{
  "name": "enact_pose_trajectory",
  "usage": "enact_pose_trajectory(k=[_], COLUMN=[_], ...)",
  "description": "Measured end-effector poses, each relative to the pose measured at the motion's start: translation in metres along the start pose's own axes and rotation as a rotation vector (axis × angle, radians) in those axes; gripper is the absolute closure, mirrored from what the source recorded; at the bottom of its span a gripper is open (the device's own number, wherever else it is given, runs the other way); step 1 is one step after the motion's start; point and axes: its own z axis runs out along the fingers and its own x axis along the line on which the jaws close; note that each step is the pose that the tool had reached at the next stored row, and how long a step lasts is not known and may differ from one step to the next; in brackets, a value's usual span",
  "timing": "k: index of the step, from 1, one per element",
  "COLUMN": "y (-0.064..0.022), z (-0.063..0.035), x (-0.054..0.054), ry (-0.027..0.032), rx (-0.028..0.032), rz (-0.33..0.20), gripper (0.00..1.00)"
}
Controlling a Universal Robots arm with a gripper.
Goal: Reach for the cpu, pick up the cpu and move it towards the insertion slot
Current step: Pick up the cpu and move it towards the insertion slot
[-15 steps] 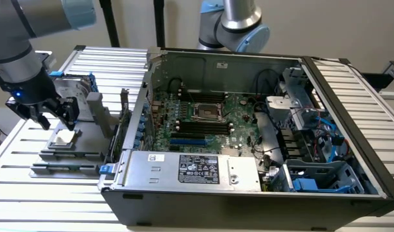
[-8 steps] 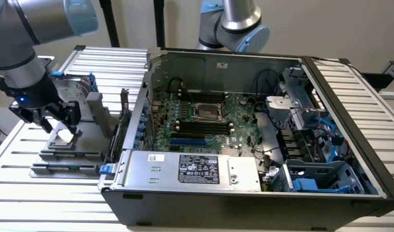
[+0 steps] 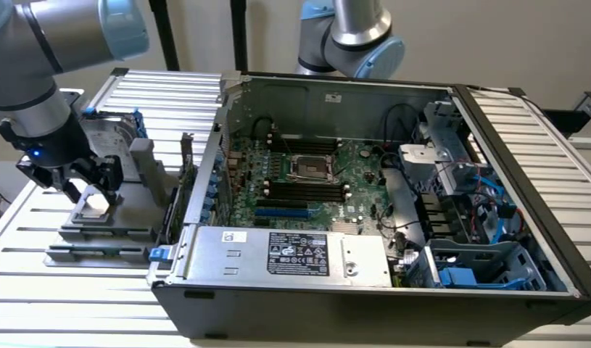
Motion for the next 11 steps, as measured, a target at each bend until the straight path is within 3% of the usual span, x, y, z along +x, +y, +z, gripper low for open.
enact_pose_trajectory(k=[11], y=[-0.0038], z=[0.0030], x=[-0.0029], ry=[0.0074], rx=[-0.0001], rz=[0.000], gripper=[0.35])
